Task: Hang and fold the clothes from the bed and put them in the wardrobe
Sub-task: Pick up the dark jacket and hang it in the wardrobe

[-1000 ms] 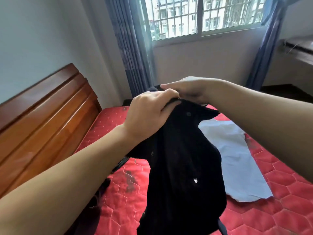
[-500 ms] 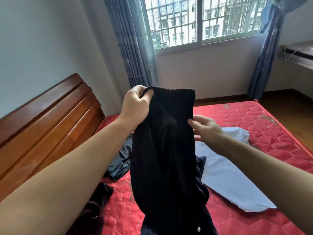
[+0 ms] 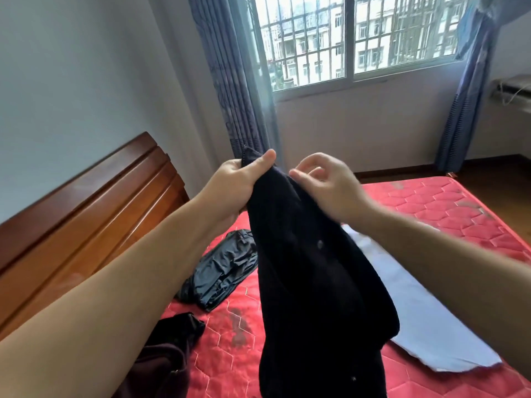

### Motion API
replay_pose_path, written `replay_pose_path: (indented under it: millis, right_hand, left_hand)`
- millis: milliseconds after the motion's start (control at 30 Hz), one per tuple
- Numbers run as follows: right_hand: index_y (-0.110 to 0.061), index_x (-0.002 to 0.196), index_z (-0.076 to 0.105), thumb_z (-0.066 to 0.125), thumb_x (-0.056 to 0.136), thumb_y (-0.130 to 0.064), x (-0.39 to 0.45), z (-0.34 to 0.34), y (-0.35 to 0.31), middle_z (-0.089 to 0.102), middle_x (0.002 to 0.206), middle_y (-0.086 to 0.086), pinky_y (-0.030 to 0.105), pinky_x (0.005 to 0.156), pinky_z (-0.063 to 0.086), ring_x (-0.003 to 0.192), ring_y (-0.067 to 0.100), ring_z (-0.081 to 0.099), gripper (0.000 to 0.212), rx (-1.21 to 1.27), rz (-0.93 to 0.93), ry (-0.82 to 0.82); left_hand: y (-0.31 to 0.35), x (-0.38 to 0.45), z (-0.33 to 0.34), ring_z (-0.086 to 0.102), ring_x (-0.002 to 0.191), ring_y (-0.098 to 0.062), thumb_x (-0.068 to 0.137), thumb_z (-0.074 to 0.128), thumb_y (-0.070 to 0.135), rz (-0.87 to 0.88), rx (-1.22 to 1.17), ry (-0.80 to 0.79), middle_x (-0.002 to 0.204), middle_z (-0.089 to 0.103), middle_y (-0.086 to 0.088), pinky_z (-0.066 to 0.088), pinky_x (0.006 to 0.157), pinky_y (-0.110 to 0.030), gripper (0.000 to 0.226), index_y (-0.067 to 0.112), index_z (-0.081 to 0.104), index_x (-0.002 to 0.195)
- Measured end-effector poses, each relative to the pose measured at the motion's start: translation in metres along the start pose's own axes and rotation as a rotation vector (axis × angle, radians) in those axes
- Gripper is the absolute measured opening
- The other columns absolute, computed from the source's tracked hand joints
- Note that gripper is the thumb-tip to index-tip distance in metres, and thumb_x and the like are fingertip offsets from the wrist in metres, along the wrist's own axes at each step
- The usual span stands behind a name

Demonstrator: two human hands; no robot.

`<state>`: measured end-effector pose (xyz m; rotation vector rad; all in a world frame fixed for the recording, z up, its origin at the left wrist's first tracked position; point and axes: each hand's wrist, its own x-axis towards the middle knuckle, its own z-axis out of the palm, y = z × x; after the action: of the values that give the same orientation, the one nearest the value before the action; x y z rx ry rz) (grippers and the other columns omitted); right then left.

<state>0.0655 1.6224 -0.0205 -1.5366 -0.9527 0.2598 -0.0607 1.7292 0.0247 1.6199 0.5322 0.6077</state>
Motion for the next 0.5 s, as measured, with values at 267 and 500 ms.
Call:
replay_pose_path:
  millis: [267,500]
  right_hand:
    - [-0.017,0.072,0.058,0.051,0.098,-0.018,-0.075,0.021,0.094,0.057,0.064,-0.011,0.031,0.061,0.041,0.060,0.009,0.051,0.027,-0.205,-0.096,0.037]
    - [-0.003,0.073,0.067,0.056,0.097,-0.024,-0.009,-0.031,0.007,0.060,0.057,-0.003,0.020,0.043,0.040,0.049,0.008,0.053,0.034,0.210,0.171,-0.008]
  left_hand:
    - [0.031,0.012,-0.011,0.072,0.067,-0.021,0.087,0.070,0.040,0.053,0.082,0.176,0.069,0.071,-0.005,0.060,0.067,-0.035,0.033,0.009,0.064,0.079]
    - [0.014,0.003,-0.077,0.065,0.102,-0.016,0.088,0.072,0.024,0.191,0.525,0.330,0.102,0.069,0.004,0.051,0.095,-0.030,0.017,0.019,0.065,0.103]
